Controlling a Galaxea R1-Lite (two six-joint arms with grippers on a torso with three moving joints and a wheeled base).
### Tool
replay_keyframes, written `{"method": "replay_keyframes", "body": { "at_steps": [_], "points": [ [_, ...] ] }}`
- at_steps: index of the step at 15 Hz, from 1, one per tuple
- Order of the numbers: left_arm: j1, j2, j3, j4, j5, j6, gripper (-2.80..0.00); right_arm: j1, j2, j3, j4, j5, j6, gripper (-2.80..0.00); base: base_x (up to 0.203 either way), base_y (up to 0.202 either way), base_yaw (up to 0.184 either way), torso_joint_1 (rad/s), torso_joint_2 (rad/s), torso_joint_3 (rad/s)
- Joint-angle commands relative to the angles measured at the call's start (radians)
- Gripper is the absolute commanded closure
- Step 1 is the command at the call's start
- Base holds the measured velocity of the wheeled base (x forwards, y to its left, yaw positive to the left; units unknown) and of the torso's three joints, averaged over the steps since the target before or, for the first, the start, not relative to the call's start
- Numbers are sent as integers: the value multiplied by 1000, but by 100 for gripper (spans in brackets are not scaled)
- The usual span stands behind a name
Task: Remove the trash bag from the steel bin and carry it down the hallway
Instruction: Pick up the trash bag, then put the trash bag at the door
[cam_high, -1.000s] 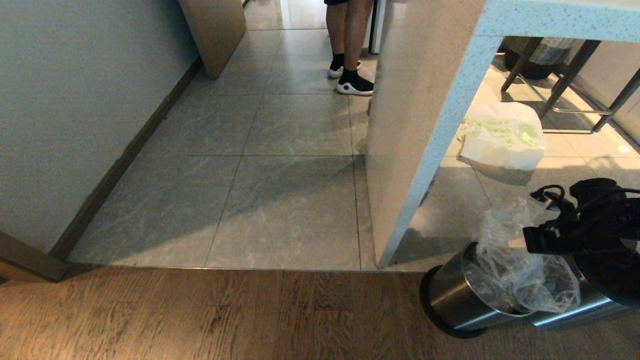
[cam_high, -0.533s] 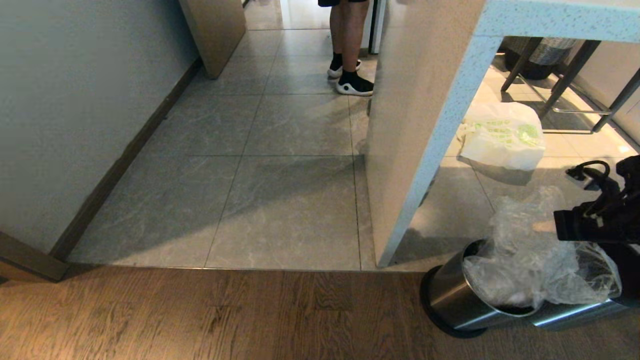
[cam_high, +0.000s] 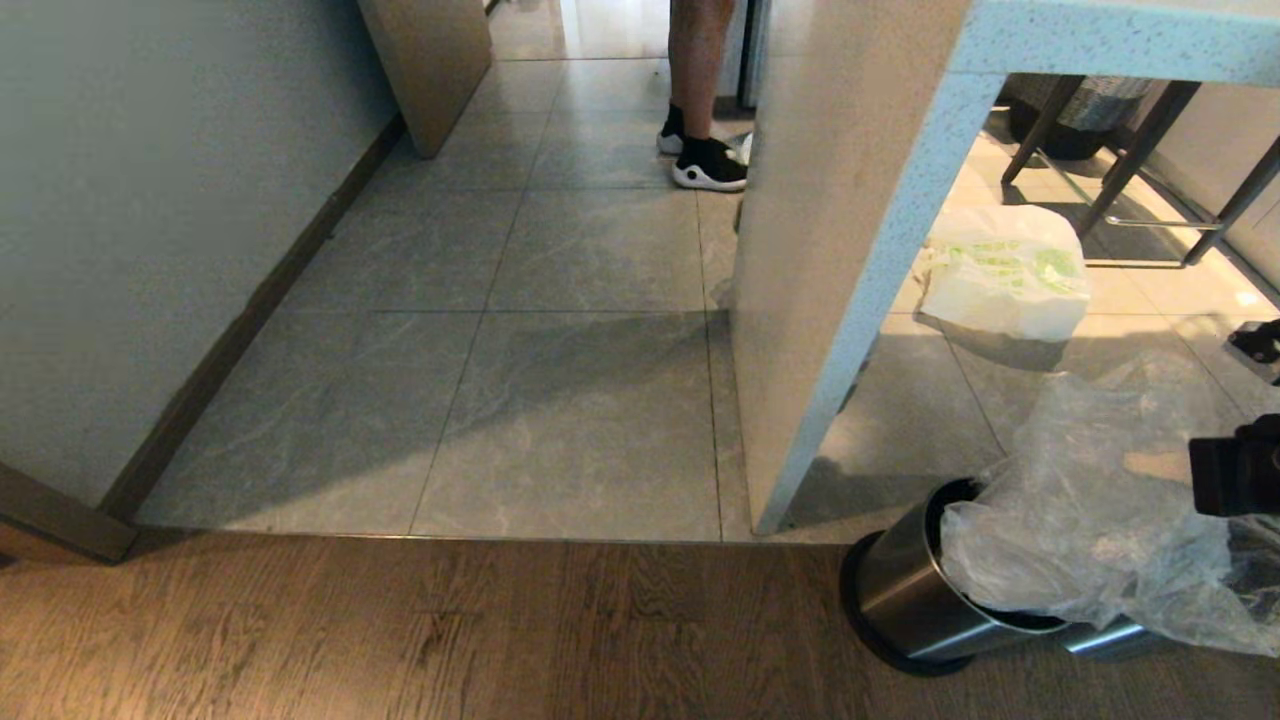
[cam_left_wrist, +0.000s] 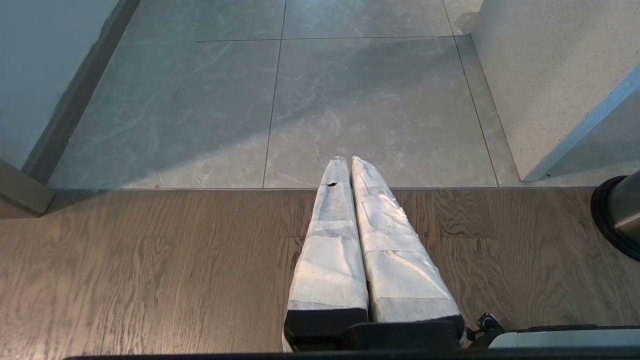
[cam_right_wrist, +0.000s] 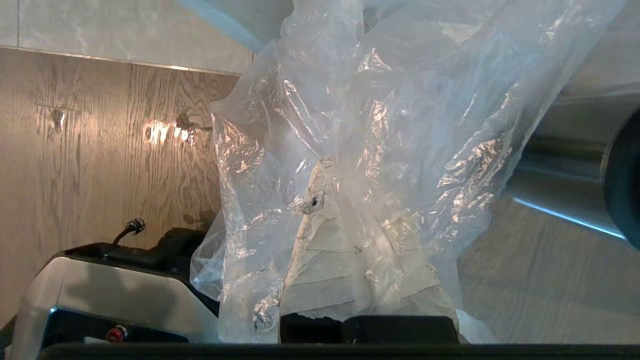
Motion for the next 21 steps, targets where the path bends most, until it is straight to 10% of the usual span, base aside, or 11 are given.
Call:
{"method": "replay_keyframes", "body": {
  "at_steps": [1, 7, 21],
  "points": [
    [0, 1, 0, 0, 0, 0, 0, 2, -108, 53, -7, 1, -3, 0, 0, 0, 0, 0, 0, 0],
    [0, 1, 0, 0, 0, 0, 0, 4, -381, 254, -25, -17, -2, 0, 0, 0, 0, 0, 0, 0],
    [0, 1, 2, 0, 0, 0, 0, 341, -1310, 739, 2, -459, 186, 0, 0, 0, 0, 0, 0, 0]
  ]
}}
